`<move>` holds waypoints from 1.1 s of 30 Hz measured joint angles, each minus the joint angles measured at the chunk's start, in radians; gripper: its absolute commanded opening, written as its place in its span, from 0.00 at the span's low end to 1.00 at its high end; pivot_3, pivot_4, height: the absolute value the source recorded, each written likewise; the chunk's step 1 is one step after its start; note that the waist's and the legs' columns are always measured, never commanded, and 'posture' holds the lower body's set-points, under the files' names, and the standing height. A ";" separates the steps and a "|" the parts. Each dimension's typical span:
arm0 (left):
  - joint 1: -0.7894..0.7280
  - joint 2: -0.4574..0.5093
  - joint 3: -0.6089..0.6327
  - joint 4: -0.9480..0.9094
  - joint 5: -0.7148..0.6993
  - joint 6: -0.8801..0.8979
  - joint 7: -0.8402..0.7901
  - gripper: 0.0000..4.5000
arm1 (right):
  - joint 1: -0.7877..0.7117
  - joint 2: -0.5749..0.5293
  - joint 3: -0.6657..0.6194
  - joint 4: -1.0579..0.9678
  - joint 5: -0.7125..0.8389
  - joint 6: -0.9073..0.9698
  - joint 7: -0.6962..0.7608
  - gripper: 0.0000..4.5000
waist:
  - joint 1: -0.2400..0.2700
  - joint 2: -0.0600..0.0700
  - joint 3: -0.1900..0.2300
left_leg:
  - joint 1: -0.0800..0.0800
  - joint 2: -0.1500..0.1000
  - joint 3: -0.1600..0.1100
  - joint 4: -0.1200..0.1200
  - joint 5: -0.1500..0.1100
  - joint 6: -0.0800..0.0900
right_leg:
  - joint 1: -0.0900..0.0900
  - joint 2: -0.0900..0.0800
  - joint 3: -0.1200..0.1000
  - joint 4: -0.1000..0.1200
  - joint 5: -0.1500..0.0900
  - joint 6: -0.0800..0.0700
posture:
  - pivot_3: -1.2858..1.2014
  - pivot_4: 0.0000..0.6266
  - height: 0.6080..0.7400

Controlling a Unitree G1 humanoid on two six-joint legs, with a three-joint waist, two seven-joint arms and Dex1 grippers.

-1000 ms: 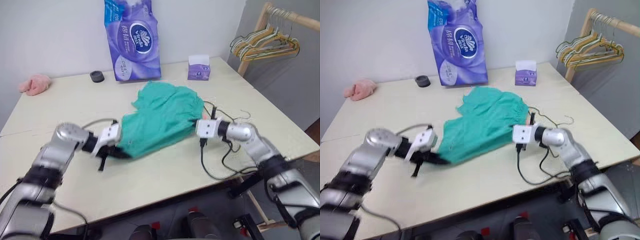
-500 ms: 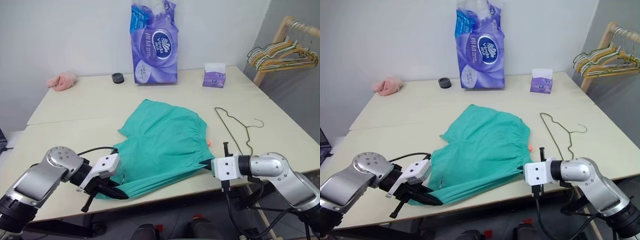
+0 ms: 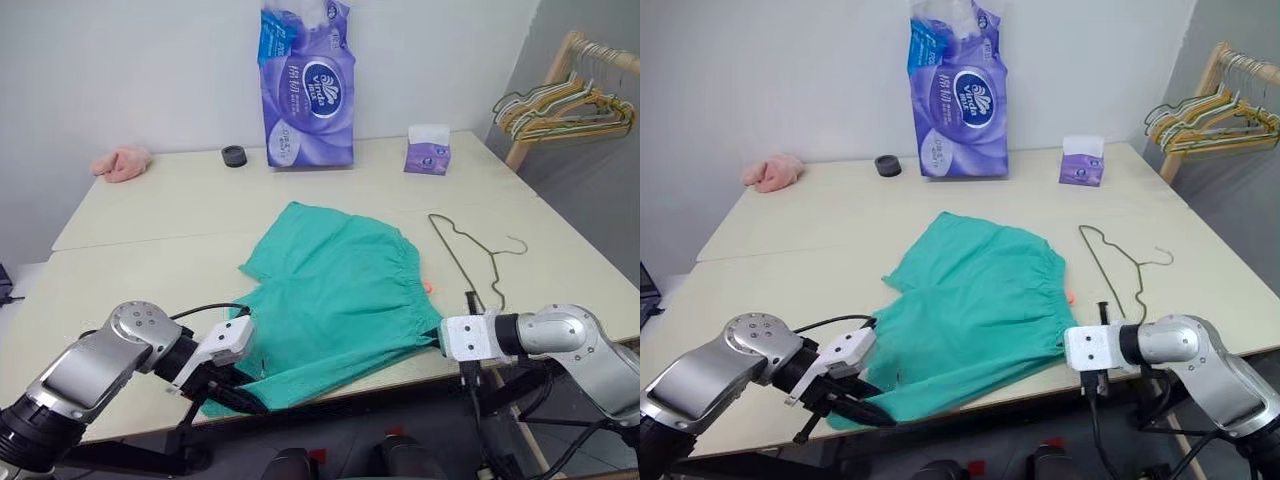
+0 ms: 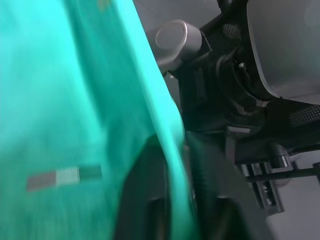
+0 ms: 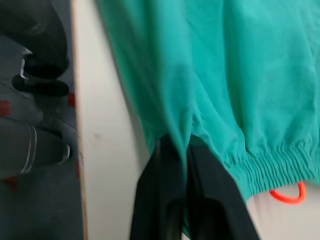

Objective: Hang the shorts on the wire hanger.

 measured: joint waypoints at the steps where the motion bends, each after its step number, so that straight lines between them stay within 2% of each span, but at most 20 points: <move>1: 0.004 0.000 0.000 -0.002 -0.001 0.006 0.004 0.41 | 0.000 -0.011 -0.002 -0.007 0.002 0.006 0.012 0.29 | 0.000 0.000 0.000 | 0.000 0.000 0.000 0.000 0.000 0.000 | 0.000 0.000 0.000 0.000 0.000 0.000 | 0.48 0.10 1.00; 6: 0.015 -0.001 0.003 -0.037 -0.029 0.048 0.023 0.77 | 0.006 -0.108 -0.021 -0.053 0.023 0.037 0.109 0.70 | 0.000 0.002 0.002 | 0.000 0.000 0.000 0.000 0.000 0.000 | 0.000 0.000 0.000 0.000 0.000 0.000 | 0.48 0.10 1.00; 7: 0.015 -0.001 0.005 -0.038 -0.032 0.050 0.024 0.80 | 0.006 -0.114 -0.027 -0.058 0.027 0.041 0.116 0.73 | 0.000 0.002 0.002 | 0.000 0.000 0.000 0.000 0.000 0.000 | 0.000 0.000 0.000 -0.001 0.000 0.000 | 0.48 0.10 1.00; 10: 0.012 -0.001 0.011 -0.038 -0.054 0.071 0.034 1.00 | 0.007 -0.143 -0.063 -0.105 0.075 0.096 0.150 0.95 | 0.000 0.002 0.003 | 0.000 0.001 0.000 -0.001 0.000 0.000 | 0.000 0.000 0.000 -0.001 0.000 0.000 | 0.49 0.10 1.00; 13: -0.011 -0.006 0.049 -0.034 -0.081 0.074 0.040 1.00 | 0.012 -0.154 -0.131 -0.169 0.167 0.195 0.172 0.95 | 0.000 0.001 0.004 | 0.000 0.001 0.000 -0.001 0.000 0.000 | 0.000 0.000 0.000 -0.001 0.000 0.000 | 0.48 0.09 1.00; 16: -0.060 -0.055 0.107 -0.002 -0.096 0.070 0.085 1.00 | 0.004 -0.114 -0.238 -0.211 0.287 0.333 0.140 0.95 | 0.003 0.001 0.003 | 0.000 0.001 -0.001 0.000 0.000 0.000 | 0.000 0.000 -0.001 -0.001 0.000 0.001 | 0.48 0.08 1.00; 20: -0.152 -0.243 0.189 0.052 -0.119 0.054 0.251 1.00 | -0.014 0.013 -0.351 -0.183 0.355 0.458 0.003 0.95 | 0.008 -0.001 0.002 | -0.001 0.000 -0.001 0.000 0.000 0.000 | 0.001 -0.002 0.000 -0.002 0.001 0.002 | 0.48 0.05 1.00; 24: -0.224 -0.413 0.201 0.037 -0.098 0.002 0.435 1.00 | 0.004 0.162 -0.429 -0.133 0.342 0.504 -0.194 0.95 | 0.006 -0.006 -0.003 | -0.002 0.000 -0.001 0.000 0.000 -0.001 | 0.000 -0.002 0.001 -0.003 0.005 -0.002 | 0.48 0.04 1.00; 28: -0.262 -0.471 0.176 0.035 -0.032 -0.086 0.502 1.00 | 0.027 0.262 -0.453 -0.015 0.294 0.519 -0.362 0.95 | 0.002 -0.004 -0.004 | -0.002 -0.001 0.000 0.000 0.000 -0.001 | 0.000 -0.002 0.002 -0.002 0.005 -0.003 | 0.47 0.03 1.00; 33: -0.307 -0.514 0.122 0.078 0.045 -0.237 0.502 1.00 | 0.011 0.303 -0.444 0.196 0.204 0.477 -0.492 0.95 | -0.001 -0.001 -0.006 | -0.001 -0.001 0.002 0.000 0.000 -0.001 | 0.000 -0.002 0.003 -0.002 0.005 -0.003 | 0.46 0.03 1.00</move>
